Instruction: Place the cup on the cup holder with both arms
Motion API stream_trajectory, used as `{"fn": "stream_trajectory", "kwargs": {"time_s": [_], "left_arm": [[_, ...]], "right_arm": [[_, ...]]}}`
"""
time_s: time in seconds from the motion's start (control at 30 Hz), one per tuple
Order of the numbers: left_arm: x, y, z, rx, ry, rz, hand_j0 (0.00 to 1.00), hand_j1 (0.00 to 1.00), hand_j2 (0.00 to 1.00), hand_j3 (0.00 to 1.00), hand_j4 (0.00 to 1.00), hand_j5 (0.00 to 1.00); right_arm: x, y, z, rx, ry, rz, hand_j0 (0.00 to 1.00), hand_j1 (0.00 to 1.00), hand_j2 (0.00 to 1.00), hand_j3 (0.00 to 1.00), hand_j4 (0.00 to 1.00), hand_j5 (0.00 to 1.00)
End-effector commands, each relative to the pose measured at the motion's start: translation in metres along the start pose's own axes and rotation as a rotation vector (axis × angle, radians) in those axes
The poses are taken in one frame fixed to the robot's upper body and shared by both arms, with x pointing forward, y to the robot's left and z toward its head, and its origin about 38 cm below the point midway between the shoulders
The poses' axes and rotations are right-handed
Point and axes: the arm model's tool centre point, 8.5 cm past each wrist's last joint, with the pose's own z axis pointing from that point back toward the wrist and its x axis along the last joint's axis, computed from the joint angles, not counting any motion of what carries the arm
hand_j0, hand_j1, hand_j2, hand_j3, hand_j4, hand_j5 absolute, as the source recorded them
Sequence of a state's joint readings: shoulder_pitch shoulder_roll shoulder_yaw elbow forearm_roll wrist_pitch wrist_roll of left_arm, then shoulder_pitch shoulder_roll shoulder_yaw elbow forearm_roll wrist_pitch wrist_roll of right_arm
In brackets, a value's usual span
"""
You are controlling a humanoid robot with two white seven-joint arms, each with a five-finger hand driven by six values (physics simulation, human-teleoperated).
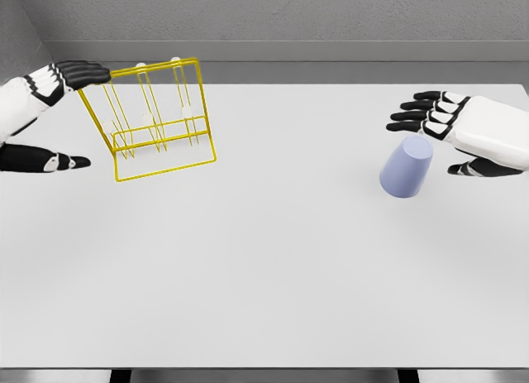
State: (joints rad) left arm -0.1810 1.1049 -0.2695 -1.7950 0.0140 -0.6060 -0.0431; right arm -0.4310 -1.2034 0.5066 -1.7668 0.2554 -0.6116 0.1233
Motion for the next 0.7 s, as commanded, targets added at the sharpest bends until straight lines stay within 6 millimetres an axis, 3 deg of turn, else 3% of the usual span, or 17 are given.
{"fn": "stream_trajectory", "kwargs": {"time_s": [0.0,0.17,0.2,0.27,0.33,0.43,0.6,0.67], "left_arm": [[0.003,-0.016,-0.004,-0.030,-0.017,0.005,1.00,1.00,1.00,1.00,1.00,1.00],[0.003,-0.025,-0.004,-0.032,-0.018,0.027,1.00,1.00,1.00,1.00,1.00,1.00],[0.003,-0.025,-0.004,-0.031,-0.019,0.029,1.00,1.00,1.00,1.00,1.00,1.00],[0.003,-0.026,-0.004,-0.031,-0.018,0.031,1.00,1.00,1.00,1.00,1.00,1.00],[0.003,-0.026,-0.004,-0.029,-0.019,0.031,1.00,1.00,1.00,1.00,1.00,1.00],[0.004,-0.027,-0.008,0.003,-0.026,0.043,1.00,1.00,1.00,1.00,1.00,1.00],[0.005,-0.034,-0.012,0.026,-0.036,0.066,1.00,1.00,1.00,1.00,1.00,1.00],[0.007,-0.039,-0.014,0.027,-0.043,0.078,1.00,1.00,1.00,1.00,1.00,1.00]], "right_arm": [[0.000,-0.001,0.000,-0.004,0.000,-0.004,1.00,1.00,1.00,1.00,1.00,1.00],[-0.004,-0.017,0.002,-0.022,0.009,0.031,1.00,1.00,1.00,1.00,1.00,1.00],[-0.007,-0.029,0.001,0.002,0.012,0.087,1.00,1.00,1.00,1.00,1.00,1.00],[-0.014,-0.031,-0.004,0.242,0.024,0.132,1.00,1.00,1.00,1.00,1.00,1.00],[-0.014,-0.034,-0.010,0.302,0.013,0.153,1.00,1.00,1.00,1.00,1.00,1.00],[-0.024,-0.011,-0.032,0.386,-0.012,0.115,1.00,1.00,1.00,1.00,1.00,1.00],[-0.039,0.009,-0.064,0.455,-0.016,0.098,1.00,1.00,1.00,1.00,1.00,1.00],[-0.045,0.016,-0.068,0.486,0.001,0.118,1.00,1.00,1.00,1.00,1.00,1.00]]}}
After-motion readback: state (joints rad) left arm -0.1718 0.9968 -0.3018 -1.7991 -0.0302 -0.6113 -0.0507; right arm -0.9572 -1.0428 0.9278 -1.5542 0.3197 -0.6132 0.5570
